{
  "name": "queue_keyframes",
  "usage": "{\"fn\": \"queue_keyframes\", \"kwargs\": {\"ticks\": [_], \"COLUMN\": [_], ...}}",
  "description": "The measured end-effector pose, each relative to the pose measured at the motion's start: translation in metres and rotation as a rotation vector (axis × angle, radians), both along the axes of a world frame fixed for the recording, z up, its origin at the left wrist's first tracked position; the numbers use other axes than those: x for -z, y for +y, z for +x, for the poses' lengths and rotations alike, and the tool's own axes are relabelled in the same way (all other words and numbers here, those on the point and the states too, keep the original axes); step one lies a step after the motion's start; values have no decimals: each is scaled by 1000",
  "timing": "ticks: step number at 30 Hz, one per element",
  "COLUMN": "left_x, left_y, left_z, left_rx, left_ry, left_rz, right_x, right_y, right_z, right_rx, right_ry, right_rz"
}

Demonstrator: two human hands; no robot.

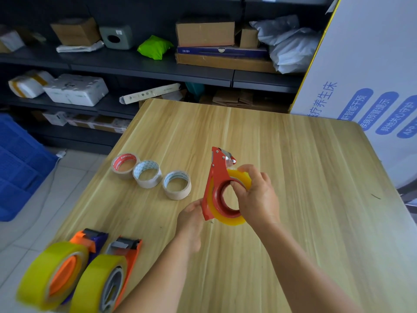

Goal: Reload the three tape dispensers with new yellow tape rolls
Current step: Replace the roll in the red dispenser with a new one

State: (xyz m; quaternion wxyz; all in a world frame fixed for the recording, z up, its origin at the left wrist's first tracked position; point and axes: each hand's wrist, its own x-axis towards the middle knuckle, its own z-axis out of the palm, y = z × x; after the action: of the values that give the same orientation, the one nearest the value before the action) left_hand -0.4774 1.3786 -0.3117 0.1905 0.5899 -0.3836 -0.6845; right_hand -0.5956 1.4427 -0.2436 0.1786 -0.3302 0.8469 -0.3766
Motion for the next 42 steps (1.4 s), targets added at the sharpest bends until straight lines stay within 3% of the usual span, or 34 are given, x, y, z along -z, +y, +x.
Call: {"fn": "queue_keyframes", "kwargs": {"ticks": [5,10,13,20,25,31,37,42], "left_x": [-7,1,5,-3,1,10,17,19], "left_y": [23,53,69,109,137,164,172,175], "left_z": [23,54,75,117,150,201,228,230], "left_rx": [-12,-14,130,302,195,142,124,56], "left_ry": [72,93,19,193,327,370,384,452], "left_rz": [-6,-258,-392,-340,-309,-228,-8,62], "right_x": [1,4,3,0,-2,-5,3,11], "right_y": [3,9,17,39,61,85,104,112], "right_z": [14,32,50,92,141,185,212,214], "right_rx": [-53,-123,-155,-91,-2,-2,185,95], "right_ry": [-18,-12,-27,-91,-219,-559,-1057,-1181], "right_rz": [58,115,118,104,111,79,-38,-90]}}
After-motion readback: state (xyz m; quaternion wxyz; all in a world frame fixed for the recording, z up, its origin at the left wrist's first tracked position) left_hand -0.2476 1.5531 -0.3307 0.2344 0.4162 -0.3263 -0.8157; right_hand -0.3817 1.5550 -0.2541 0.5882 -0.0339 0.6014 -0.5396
